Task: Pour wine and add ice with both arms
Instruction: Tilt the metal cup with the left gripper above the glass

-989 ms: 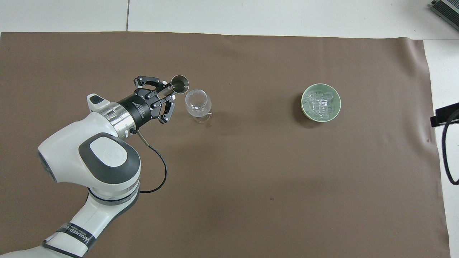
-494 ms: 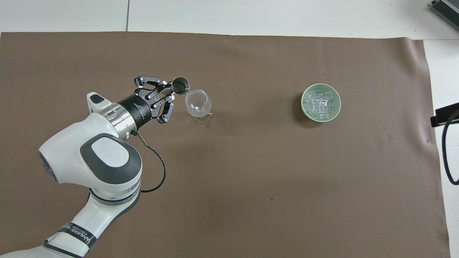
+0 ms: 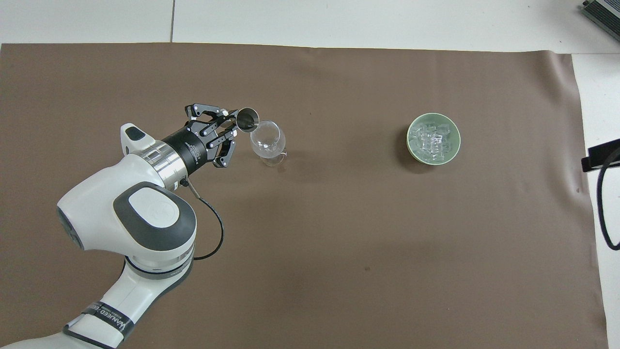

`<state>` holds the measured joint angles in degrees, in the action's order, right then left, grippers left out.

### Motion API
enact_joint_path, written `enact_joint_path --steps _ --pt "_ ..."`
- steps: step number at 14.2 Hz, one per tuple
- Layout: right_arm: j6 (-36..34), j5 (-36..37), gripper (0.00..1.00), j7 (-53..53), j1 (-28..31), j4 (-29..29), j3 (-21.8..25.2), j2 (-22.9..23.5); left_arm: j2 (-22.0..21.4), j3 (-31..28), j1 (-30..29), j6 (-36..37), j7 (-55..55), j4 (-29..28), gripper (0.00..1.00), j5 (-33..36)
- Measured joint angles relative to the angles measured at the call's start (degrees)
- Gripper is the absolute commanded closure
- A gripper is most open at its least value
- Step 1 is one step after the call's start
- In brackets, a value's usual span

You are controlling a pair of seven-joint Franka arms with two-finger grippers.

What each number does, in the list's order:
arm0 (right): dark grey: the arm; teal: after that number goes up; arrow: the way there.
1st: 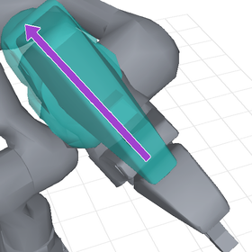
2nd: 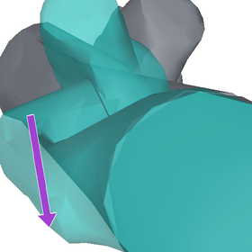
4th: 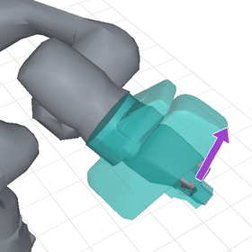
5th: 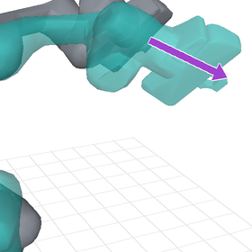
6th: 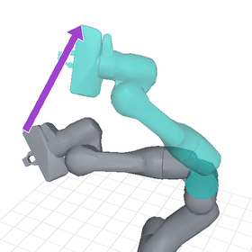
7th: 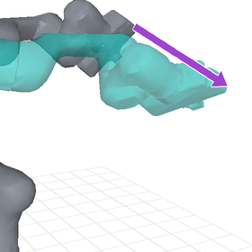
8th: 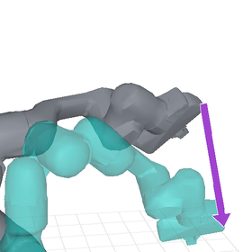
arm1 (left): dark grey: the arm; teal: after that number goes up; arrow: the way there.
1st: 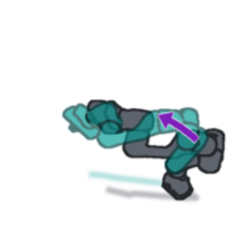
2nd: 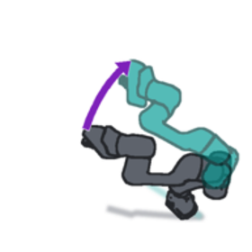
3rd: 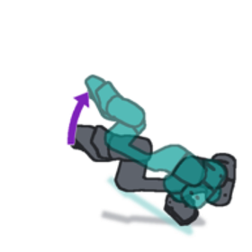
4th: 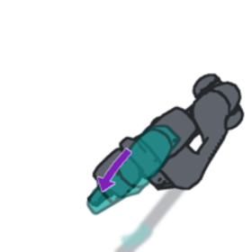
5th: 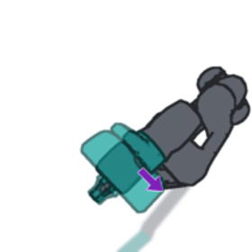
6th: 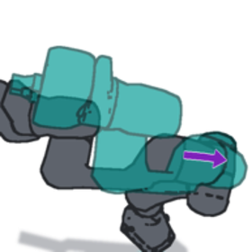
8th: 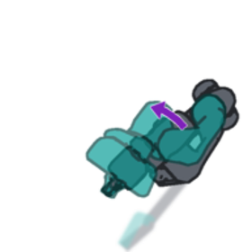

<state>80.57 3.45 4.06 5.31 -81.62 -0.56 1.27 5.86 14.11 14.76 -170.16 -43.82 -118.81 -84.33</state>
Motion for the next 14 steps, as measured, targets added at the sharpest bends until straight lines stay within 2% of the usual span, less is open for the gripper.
enact_joint_path --steps 14 --pt "0.0 0.0 0.0 0.0 0.0 0.0 0.0 0.0 0.25 0.05 1.67 -6.23 7.14 0.01 1.0 0.03"
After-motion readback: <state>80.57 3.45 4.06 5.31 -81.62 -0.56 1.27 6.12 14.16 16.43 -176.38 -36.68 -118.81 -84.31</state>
